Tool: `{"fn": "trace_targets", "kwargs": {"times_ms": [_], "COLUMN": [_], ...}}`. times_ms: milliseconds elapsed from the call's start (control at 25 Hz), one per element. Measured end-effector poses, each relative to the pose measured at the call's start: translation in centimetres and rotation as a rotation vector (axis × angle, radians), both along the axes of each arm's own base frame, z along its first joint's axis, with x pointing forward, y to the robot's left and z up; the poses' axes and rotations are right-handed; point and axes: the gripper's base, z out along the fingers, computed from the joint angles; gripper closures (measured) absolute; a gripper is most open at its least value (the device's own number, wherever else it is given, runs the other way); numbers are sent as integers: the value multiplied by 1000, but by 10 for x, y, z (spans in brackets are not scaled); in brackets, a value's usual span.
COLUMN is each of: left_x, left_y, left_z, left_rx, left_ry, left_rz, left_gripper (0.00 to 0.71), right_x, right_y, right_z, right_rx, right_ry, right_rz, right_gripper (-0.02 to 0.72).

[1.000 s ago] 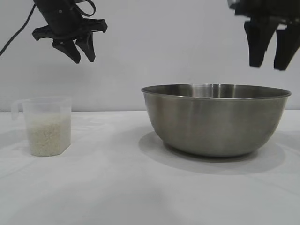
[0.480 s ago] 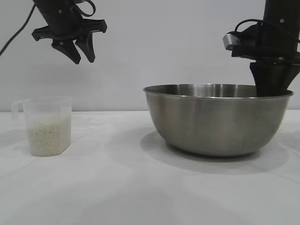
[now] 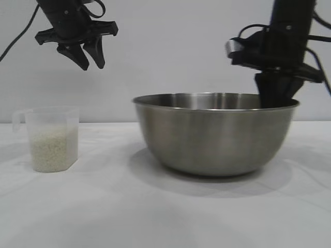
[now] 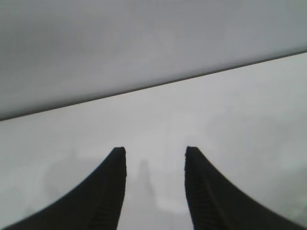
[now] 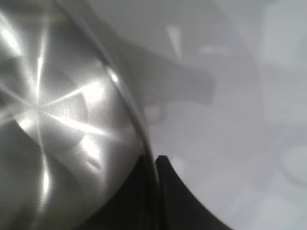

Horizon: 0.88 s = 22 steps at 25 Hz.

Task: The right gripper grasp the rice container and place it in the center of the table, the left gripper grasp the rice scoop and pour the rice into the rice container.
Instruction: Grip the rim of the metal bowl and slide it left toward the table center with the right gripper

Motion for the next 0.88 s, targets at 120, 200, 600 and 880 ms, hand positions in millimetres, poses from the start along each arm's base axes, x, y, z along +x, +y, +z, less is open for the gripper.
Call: {"fn": "trace_targets", "kwargs": {"times_ms": [120,200,600,880], "left_x": [0,0,0,0], "left_y": [0,0,0,0], "left_z": [0,0,0,0], "left_rx": [0,-2,-2,-1], "left_ry": [2,2,2,6], "left_rz": [0,0,0,0], "left_gripper": [455,455,455,455], "right_x": [-4,-4,-9,-1], "right_y": [11,11,7,-7], "right_z": [0,0,68,103], "right_rx": [6,4,53,29], "right_ry": [3,3,-237,-537], "right_rz": [20,22,37,19], "right_gripper": [703,653,239,213]}}
